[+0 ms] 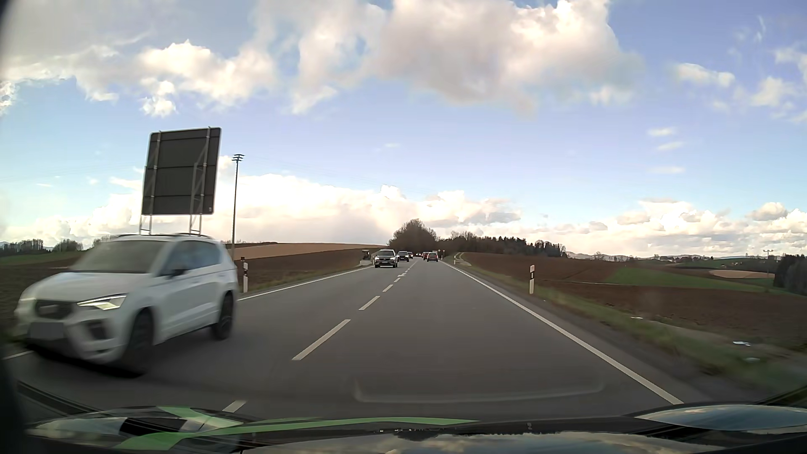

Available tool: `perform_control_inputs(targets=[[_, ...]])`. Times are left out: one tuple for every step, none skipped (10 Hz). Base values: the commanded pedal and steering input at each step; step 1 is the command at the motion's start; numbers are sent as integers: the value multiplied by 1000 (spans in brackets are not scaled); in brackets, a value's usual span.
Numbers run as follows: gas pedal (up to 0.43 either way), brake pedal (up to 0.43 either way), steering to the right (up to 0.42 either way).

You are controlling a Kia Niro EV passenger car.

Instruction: Follow the waypoints while adhering to traffic rules and regulations

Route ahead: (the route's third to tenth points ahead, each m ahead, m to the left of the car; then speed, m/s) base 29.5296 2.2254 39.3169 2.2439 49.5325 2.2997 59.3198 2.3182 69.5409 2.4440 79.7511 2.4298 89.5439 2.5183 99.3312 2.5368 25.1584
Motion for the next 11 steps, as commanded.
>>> perform_control_inputs(targets=[[150, 0, -5], [138, 0, -4], [138, 0, -4], [130, 0, -4], [130, 0, -4], [118, 0, -5], [110, 0, -4], [110, 0, -4], [98, 0, -4], [87, 0, -4], [87, 0, -4]])
